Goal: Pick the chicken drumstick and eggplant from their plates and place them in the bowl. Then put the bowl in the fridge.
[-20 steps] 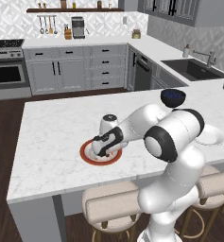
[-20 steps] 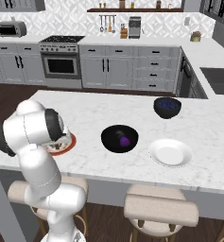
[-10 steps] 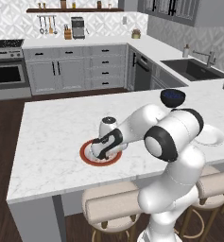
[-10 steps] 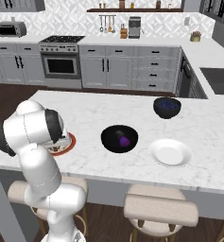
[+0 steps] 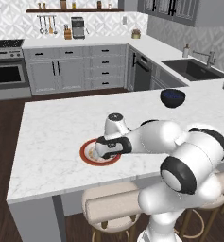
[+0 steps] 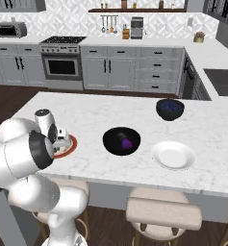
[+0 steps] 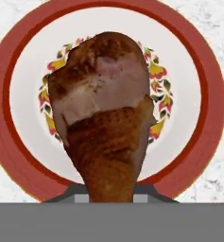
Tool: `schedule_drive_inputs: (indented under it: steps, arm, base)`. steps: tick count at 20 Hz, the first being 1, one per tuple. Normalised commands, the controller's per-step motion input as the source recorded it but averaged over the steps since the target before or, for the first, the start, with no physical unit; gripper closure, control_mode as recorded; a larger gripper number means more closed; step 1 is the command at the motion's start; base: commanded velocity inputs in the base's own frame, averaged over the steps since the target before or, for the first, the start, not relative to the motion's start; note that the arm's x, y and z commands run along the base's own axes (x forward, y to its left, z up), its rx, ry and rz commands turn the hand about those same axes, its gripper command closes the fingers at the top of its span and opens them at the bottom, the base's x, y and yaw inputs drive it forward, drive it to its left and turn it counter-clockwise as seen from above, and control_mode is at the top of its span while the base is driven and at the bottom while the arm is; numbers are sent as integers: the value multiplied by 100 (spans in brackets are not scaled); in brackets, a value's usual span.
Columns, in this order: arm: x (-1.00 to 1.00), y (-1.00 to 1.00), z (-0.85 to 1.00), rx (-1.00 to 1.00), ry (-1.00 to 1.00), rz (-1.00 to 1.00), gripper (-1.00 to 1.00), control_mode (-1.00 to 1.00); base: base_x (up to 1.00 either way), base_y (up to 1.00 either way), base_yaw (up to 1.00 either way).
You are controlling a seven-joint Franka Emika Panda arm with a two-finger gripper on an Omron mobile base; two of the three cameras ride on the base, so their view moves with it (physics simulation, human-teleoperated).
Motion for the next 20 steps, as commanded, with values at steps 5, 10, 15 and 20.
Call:
schedule_drive_inputs:
  steps: [5, 10, 15, 20]
  arm:
    - [-15, -48, 81, 0, -1, -28, 100, -100]
    - [0, -59, 83, 0, 0, -30, 100, -100]
    - [4, -96, 20, 0, 0, -24, 100, -100]
    - [21, -97, 18, 0, 0, -19, 100, -100]
  base:
    - [0, 0, 0]
    - [0, 0, 0]
    - [0, 0, 0]
    - [0, 0, 0]
